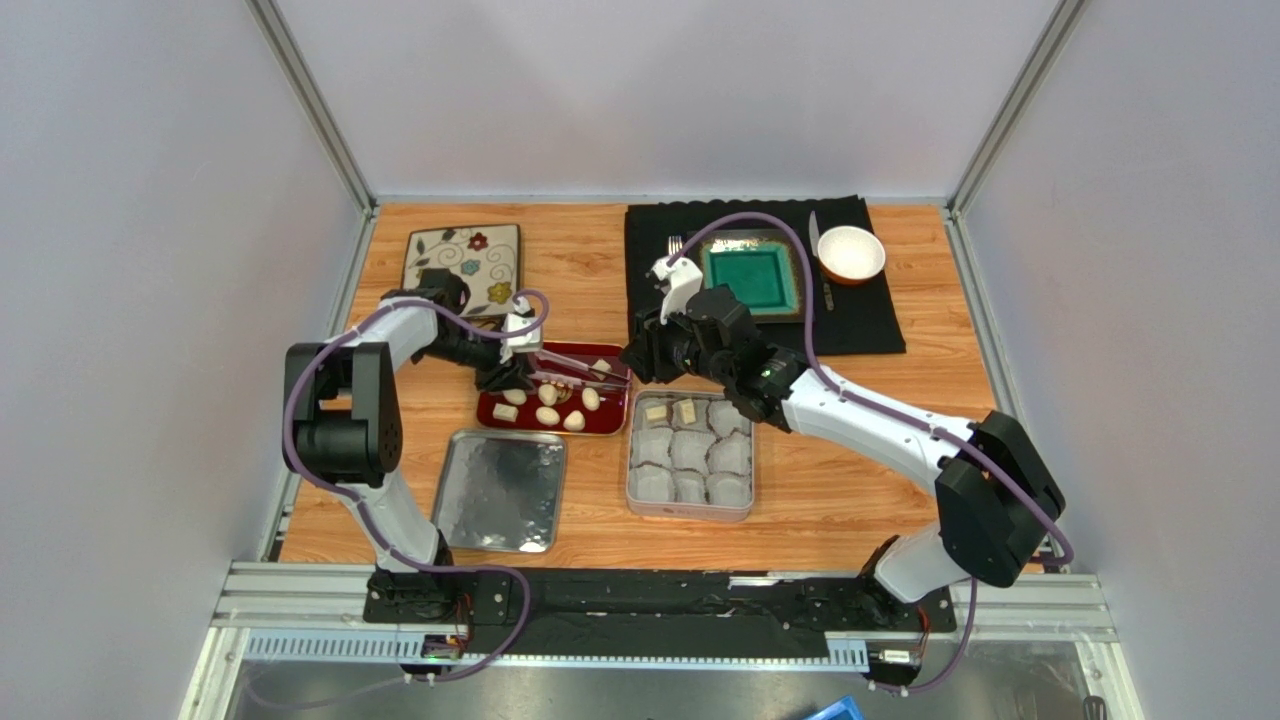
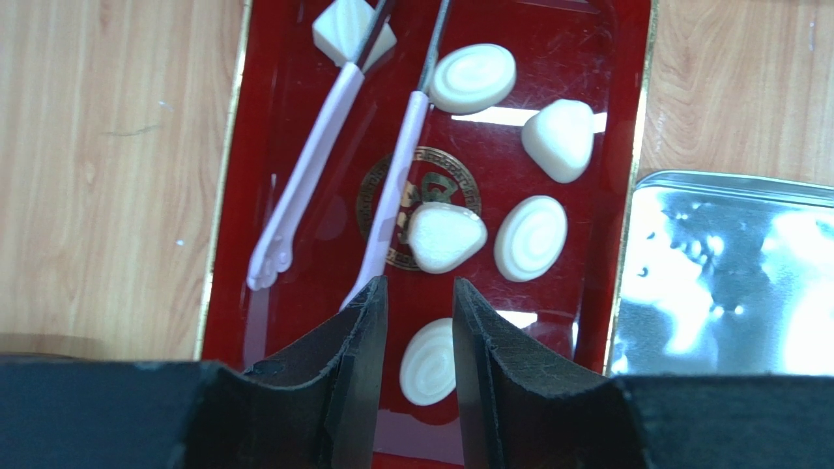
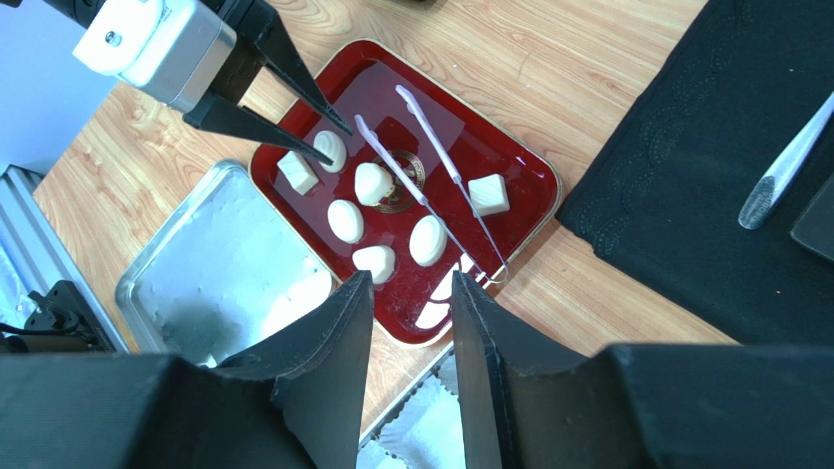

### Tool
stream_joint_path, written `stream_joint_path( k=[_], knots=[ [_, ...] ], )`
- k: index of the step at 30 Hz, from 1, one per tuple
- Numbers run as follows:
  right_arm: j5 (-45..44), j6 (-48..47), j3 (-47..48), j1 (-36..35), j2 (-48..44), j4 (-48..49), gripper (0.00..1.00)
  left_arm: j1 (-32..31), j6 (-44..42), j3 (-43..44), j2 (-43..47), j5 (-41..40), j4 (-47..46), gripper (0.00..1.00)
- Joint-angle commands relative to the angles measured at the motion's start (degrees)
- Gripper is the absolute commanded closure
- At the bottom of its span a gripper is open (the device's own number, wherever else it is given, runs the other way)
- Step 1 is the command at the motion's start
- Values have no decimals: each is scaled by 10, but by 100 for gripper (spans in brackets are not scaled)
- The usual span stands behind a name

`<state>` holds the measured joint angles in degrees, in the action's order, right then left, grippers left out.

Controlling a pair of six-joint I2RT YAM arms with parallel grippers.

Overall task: Pack the chocolate
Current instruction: Pick up the clamp from the plate.

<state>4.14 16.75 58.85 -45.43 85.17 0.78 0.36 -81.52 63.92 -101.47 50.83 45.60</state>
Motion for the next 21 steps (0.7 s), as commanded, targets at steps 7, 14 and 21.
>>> stream_joint_path(
  k=[7, 14, 21],
  knots=[
    [31, 17, -8, 8, -9, 40, 62, -2, -26, 14, 11, 17, -22, 60],
    [40, 16, -8, 13, -12, 41, 62, -1, -21, 52, -29, 4, -15, 60],
    [46, 23, -10, 17, -12, 43, 62, -2, -31, 73, -55, -3, 4, 60]
  ],
)
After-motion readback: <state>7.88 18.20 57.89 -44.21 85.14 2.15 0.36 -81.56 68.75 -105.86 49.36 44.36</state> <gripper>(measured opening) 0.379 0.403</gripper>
